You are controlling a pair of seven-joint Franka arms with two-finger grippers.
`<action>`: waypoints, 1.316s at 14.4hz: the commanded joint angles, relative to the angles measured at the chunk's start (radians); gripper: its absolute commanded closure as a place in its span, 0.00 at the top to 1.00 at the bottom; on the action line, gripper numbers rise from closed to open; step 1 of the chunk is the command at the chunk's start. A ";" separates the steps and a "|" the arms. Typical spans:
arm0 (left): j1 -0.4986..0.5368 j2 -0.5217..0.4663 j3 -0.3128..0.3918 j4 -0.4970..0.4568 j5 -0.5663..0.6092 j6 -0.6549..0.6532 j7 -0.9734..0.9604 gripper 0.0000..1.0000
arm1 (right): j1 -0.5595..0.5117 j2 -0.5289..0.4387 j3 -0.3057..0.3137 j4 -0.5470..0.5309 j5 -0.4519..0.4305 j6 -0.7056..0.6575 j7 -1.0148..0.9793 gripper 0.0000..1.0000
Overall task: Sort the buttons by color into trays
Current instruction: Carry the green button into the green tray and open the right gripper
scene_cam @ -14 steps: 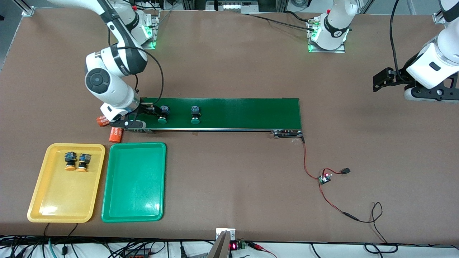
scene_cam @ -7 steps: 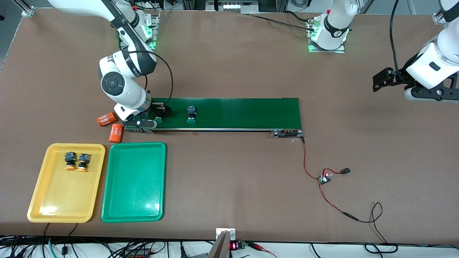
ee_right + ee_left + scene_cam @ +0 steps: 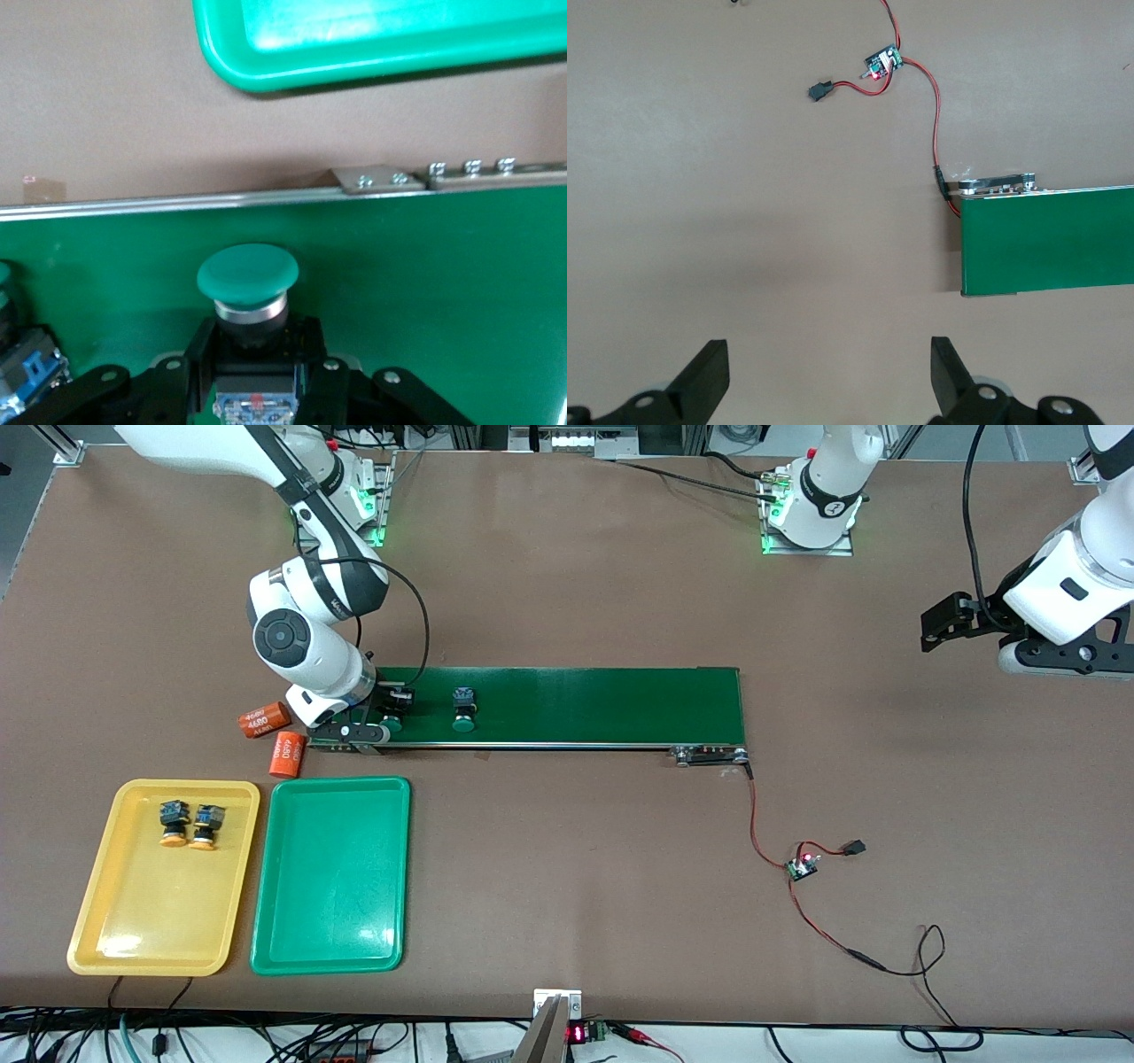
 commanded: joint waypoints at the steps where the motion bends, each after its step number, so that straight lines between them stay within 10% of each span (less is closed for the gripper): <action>1: 0.001 -0.011 -0.002 -0.001 0.022 -0.014 0.015 1.00 | -0.036 -0.026 -0.027 0.079 0.005 -0.017 -0.117 0.00; 8: 0.001 -0.011 -0.002 -0.001 0.022 -0.014 0.015 1.00 | -0.034 0.204 -0.205 0.434 -0.005 -0.007 -0.373 0.00; 12: 0.001 -0.012 -0.002 -0.001 0.022 -0.015 0.015 1.00 | -0.033 0.302 -0.225 0.462 -0.008 0.088 -0.381 0.03; 18: 0.001 -0.011 -0.002 -0.001 0.022 -0.015 0.015 1.00 | -0.033 0.313 -0.234 0.462 -0.019 0.095 -0.382 0.90; 19: 0.001 -0.012 -0.002 -0.001 0.022 -0.015 0.015 1.00 | -0.033 0.299 -0.234 0.460 -0.015 0.093 -0.381 0.92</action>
